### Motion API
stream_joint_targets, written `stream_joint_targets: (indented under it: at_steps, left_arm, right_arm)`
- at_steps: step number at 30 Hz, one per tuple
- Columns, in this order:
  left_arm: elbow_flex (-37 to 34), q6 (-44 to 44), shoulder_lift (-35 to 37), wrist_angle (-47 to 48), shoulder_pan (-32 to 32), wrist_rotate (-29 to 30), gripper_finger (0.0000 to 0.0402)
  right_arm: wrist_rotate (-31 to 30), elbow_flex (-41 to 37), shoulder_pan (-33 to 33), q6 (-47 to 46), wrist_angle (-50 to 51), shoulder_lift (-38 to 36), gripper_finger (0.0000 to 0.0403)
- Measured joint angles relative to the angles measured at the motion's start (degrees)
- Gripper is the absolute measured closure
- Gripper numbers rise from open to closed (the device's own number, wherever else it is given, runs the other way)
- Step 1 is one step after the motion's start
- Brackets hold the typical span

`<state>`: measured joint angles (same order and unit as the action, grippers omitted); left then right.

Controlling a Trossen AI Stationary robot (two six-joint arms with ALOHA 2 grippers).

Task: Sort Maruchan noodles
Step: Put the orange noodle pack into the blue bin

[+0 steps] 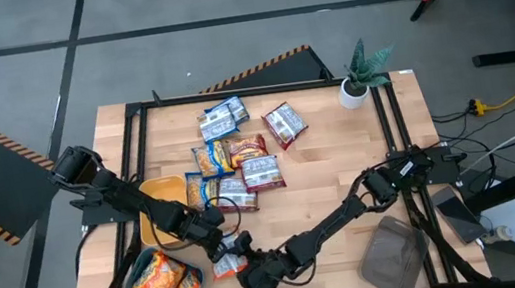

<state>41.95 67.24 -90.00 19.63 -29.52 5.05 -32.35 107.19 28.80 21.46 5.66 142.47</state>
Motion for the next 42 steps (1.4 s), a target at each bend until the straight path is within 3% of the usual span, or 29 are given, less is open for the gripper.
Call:
stream_joint_targets:
  at_steps: [5,13,15,20,27,30,37,42]
  left_arm:
    - [-0.1,-4.6,-0.1,-3.2,0.0,-2.2,0.036]
    - [0.0,-7.4,-0.1,-3.8,0.0,-5.8,0.036]
    - [0.8,-7.7,0.0,-3.9,-0.2,-7.8,0.036]
    - [4.3,-7.8,2.6,-3.0,-0.8,-9.9,0.036]
    - [11.2,-7.8,8.2,2.7,-0.9,-8.7,0.036]
    - [14.8,-7.8,11.3,6.7,-1.1,-7.9,0.036]
    - [24.4,-4.7,20.1,16.1,-4.2,-6.4,0.036]
    - [31.5,-1.5,26.4,21.5,-8.4,2.8,0.036]
  right_arm:
    - [-4.1,0.0,0.0,-0.4,1.5,0.3,0.0149]
    - [-5.8,0.6,0.7,-0.2,2.0,-0.1,0.0286]
    - [-6.8,1.9,1.4,-0.5,3.3,-0.2,0.0304]
    - [-8.7,8.9,3.5,-3.5,11.2,-0.1,0.0304]
    - [-8.5,19.0,4.7,-19.6,26.2,-0.2,0.0289]
    - [-5.1,22.8,4.7,-23.3,28.3,-0.2,0.0302]
    - [4.7,27.8,3.0,-28.1,17.2,-0.5,0.0304]
    - [12.1,27.4,1.1,-30.8,6.7,-0.8,0.03]
